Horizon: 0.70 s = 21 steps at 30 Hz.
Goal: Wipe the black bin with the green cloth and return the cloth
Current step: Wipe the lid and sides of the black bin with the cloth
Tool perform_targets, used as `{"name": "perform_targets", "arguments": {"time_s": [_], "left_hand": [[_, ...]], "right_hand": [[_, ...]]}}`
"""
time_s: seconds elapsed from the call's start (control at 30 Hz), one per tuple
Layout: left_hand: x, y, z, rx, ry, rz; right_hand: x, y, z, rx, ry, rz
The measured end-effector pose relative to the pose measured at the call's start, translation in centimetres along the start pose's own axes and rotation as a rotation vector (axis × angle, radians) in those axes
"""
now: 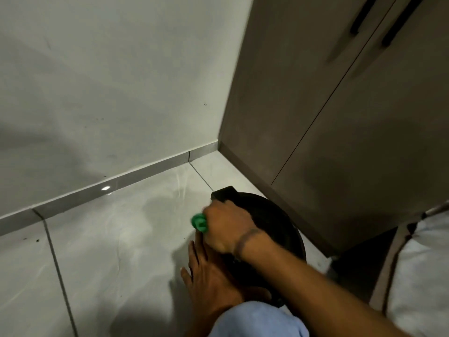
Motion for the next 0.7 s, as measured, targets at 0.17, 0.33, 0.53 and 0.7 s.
{"name": "perform_targets", "arguments": {"time_s": [0.17,0.33,0.53,0.7], "left_hand": [[1.7,1.7,-1.5,-0.040,-0.002,-0.115],[1.9,2.0,-1.5,-0.033,-0.109,-0.121],[1.3,1.6,-0.7,-0.083,-0.012,-0.085],[1.4,2.0,-1.1,-0.112,0.047,-0.068]], "right_hand": [[-5.3,11.3,-9.7,-0.261,0.198,0.004],[-2.5,17.2,-5.4,-0.510,0.494,0.230],[-4.9,6.7,-1.7,0.071,0.300,0.217],[-9.9,12.2,-12.1,0.063,0.303,0.258]]}}
Point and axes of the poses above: each hand's wrist, its own z-axis towards the middle knuckle, its own x-axis out of the back of the hand, y = z × x, the point moved 7 cm from there along z, towards the middle knuckle, and after that the axes turned 7 degrees about -x, right-handed, at the moved point
